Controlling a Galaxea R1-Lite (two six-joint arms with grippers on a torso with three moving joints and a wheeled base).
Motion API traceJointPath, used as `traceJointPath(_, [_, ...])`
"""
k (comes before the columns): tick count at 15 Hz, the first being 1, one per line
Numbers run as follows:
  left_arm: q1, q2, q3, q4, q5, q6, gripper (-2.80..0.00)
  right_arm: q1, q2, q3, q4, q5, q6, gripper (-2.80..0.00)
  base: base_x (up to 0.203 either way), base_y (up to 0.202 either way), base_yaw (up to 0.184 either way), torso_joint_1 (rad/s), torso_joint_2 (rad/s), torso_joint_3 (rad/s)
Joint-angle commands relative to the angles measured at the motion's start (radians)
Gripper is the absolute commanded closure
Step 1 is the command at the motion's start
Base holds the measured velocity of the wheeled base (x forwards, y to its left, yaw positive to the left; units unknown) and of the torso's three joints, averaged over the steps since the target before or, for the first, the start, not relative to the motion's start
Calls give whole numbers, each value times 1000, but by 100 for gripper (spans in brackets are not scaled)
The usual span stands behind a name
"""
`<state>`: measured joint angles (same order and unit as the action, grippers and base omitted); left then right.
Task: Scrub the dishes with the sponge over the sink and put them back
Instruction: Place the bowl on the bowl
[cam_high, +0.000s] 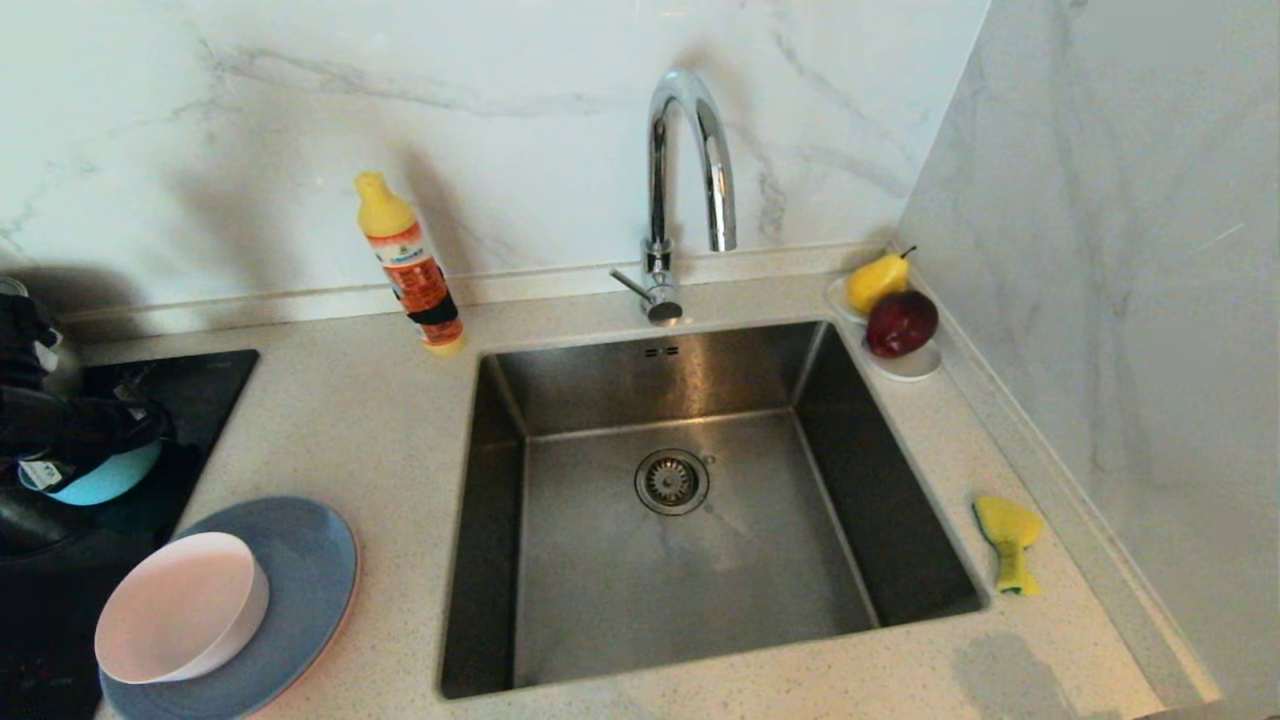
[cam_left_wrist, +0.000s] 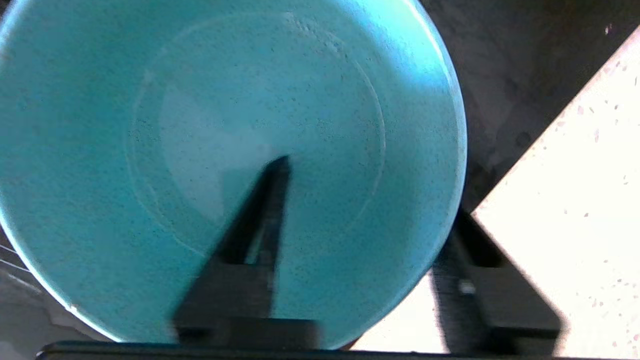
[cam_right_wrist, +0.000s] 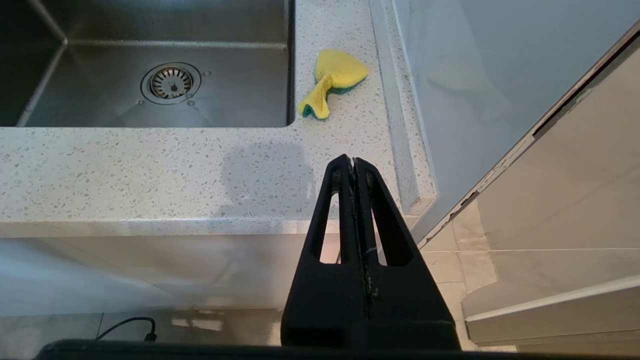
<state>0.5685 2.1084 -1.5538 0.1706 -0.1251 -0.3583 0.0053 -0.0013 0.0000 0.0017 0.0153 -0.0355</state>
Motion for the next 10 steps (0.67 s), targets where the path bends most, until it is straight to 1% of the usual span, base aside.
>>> traceJointPath(1, [-1,-15,-2,1,1,-3,0,1,0,0,0,0,-1,0,0,0,0,0,0,0])
traceJointPath(4, [-4,-35,-16,13,7,-1,0,1,0,0,0,0,-1,0,0,0,0,0,0,0])
traceJointPath(5, [-4,-44,-29,32,7,1,0,1,0,0,0,0,0,0,0,0,0,0,0,0])
traceJointPath(8, [-4,-80,-87,124,6,1,0,1,0,0,0,0,-1,0,0,0,0,0,0,0])
traceJointPath(10, [-8,-132,-93,183,2,4,0,1,0,0,0,0,-1,0,0,0,0,0,0,0])
